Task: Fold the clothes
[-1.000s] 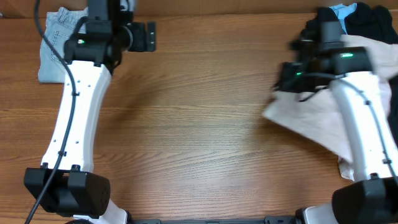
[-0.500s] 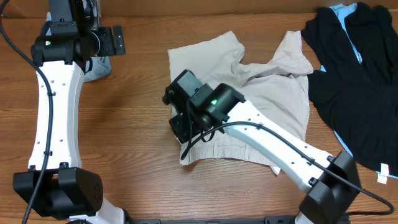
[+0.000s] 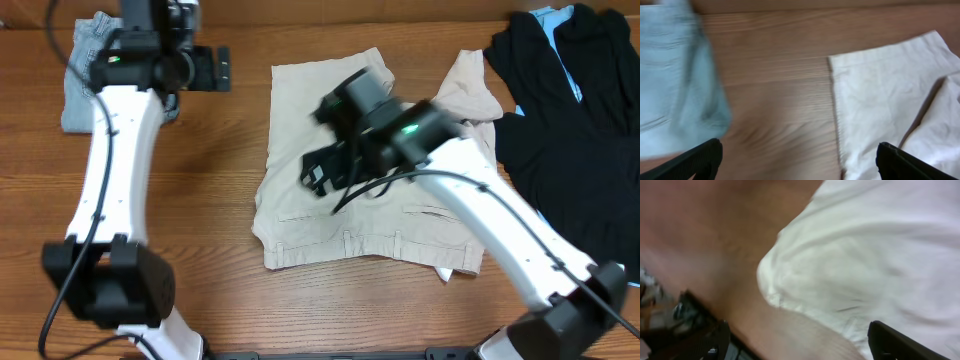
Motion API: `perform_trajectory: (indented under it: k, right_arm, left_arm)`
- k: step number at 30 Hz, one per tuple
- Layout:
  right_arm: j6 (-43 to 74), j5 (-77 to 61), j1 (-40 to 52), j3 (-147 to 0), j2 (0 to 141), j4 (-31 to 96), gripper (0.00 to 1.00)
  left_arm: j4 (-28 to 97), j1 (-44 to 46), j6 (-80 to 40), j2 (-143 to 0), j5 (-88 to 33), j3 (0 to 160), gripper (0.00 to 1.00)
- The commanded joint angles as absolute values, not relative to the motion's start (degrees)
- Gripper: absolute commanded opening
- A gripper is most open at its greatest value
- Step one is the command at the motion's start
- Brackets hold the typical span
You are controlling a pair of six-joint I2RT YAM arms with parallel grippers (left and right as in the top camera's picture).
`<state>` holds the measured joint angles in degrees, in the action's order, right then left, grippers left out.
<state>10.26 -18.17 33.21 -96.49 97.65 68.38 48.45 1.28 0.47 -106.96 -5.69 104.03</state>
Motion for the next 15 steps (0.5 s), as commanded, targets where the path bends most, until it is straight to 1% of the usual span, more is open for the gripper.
perform_trajectory:
  k: [1,8,9,15]
  right_arm:
    - [10.11,-14.87,26.22,-98.45,94.94,69.47,0.95]
    - [10.09,-12.29,14.48,-98.43,94.98,70.26,0.96]
    - [10.09,-11.44,13.43,-98.43,94.98,70.30,0.99]
    - [10.07,-6.98,9.21,-98.43,95.00,70.41,1.00]
  left_arm:
    - [44.86,4.93,2.83,-112.38,-9.06,105.16,1.00]
    - [36.93,12.12,3.92,-119.92,-8.88,105.16,1.00]
    - [36.47,12.75,3.90,-120.86,-8.91,105.16,1.00]
    - [35.97,15.38,3.88,-126.37,-9.04,105.16,0.98]
